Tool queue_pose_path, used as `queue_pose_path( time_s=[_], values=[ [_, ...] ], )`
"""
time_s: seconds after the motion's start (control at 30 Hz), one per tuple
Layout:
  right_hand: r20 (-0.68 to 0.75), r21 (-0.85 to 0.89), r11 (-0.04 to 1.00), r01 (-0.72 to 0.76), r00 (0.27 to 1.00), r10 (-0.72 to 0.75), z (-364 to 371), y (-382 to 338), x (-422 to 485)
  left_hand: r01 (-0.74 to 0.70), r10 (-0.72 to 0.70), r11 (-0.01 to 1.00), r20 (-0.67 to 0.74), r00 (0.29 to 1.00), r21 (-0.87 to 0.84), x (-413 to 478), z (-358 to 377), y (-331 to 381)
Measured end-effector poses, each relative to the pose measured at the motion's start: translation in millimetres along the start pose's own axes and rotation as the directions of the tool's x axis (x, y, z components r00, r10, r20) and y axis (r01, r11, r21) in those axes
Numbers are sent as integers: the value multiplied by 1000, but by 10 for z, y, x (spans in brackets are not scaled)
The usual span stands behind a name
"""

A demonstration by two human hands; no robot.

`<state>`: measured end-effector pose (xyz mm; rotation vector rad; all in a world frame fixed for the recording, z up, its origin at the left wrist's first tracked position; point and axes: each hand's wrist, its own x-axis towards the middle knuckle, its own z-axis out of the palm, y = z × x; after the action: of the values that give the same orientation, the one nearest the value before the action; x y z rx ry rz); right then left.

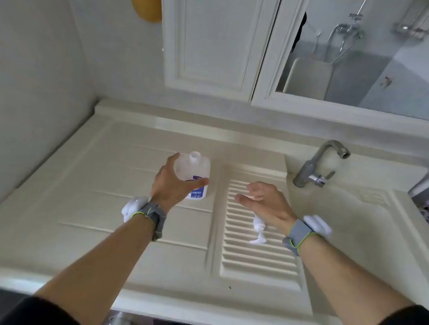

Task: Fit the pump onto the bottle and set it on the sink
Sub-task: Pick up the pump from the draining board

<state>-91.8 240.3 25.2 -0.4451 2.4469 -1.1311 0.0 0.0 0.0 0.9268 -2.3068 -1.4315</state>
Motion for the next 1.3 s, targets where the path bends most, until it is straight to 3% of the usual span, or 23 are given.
queue_pose_path(
  time_s=[0.3, 0.4, 0.47, 0.57, 0.67, 0.77, 0.9, 1.1, 1.3],
  values=[
    [29, -9, 1000, -22, 999, 22, 150, 252, 97, 31, -32, 999, -17, 999, -28, 42, 171, -73],
    [19, -93, 995, 38, 999, -36, 157, 363, 146, 29, -30, 999, -32, 999, -26, 33, 232, -89],
    [9, -248, 963, 103, 995, -104, 131, 420, 180, 32, -33, 999, -47, 998, -30, 44, 263, -97],
    [54, -576, 789, 216, 972, -227, 36, 472, 233, 34, -36, 999, -66, 997, -41, 40, 272, -88],
    [202, -816, 497, 295, 951, -233, -62, 478, 274, 39, -42, 999, -80, 996, -31, 36, 273, -81],
    [350, -878, 257, 405, 907, -234, -118, 473, 263, 37, -39, 999, -88, 995, -26, 18, 274, -66],
    [459, -877, 50, 478, 864, -208, -104, 462, 214, 35, -36, 999, -100, 994, -16, 5, 278, -52],
    [526, -851, -98, 517, 831, -182, -26, 479, 221, 35, -36, 999, -99, 994, -7, 11, 274, -51],
    [547, -837, -100, 538, 816, -184, 22, 528, 247, 41, -40, 999, -101, 994, 6, 0, 271, -35]
  ],
)
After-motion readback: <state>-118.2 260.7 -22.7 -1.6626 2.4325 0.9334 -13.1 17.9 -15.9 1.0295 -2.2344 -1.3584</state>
